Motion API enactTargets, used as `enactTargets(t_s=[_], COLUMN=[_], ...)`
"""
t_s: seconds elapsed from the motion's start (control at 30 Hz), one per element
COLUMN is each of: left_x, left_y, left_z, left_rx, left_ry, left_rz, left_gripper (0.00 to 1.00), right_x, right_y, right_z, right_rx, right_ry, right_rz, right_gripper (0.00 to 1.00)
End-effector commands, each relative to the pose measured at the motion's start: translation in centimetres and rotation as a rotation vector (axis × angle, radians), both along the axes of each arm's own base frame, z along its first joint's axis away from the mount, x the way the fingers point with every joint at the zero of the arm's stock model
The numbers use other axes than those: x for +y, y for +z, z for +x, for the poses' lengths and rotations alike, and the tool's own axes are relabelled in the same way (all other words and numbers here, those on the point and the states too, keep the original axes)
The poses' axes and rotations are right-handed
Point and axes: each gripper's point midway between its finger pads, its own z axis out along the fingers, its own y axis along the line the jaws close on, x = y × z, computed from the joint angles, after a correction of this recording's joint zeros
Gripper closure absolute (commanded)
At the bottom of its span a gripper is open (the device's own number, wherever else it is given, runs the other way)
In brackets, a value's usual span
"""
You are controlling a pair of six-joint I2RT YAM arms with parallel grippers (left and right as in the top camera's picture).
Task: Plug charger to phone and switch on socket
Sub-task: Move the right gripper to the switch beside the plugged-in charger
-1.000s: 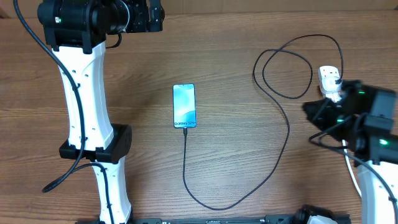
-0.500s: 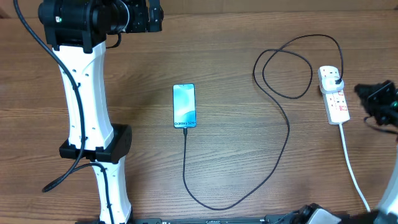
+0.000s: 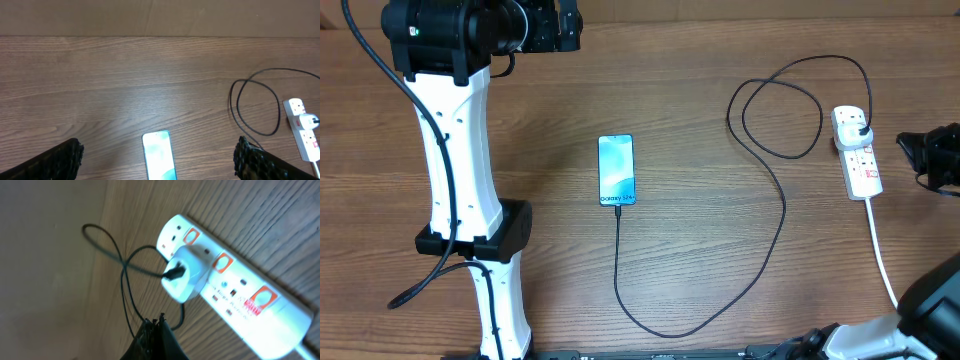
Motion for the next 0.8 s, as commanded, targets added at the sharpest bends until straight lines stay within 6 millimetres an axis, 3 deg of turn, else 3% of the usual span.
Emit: enactTargets(t_s=[0.0, 0.3, 0.77], left_x=[0.0, 0.0, 0.0], left_y=[0.2, 0.2, 0.2], left_z=[-0.2, -0.2, -0.2], left_rx=[-0.005, -0.005, -0.005], left_ry=[-0.005, -0.005, -0.005], left_rz=[0.012, 0.012, 0.012], left_gripper=[0.01, 0.00, 0.01], right_x=[-0.7, -2.4, -1.7], right_y=[-0.3, -3.5, -8.8], right_z=[0.8, 0.6, 2.0], right_rx=[-0.070, -0.232, -0.181], right_ry=[0.019, 0.019, 0.020], right_rz=[0.074, 0.189, 0.257], right_gripper=[0.96, 0.96, 0.96])
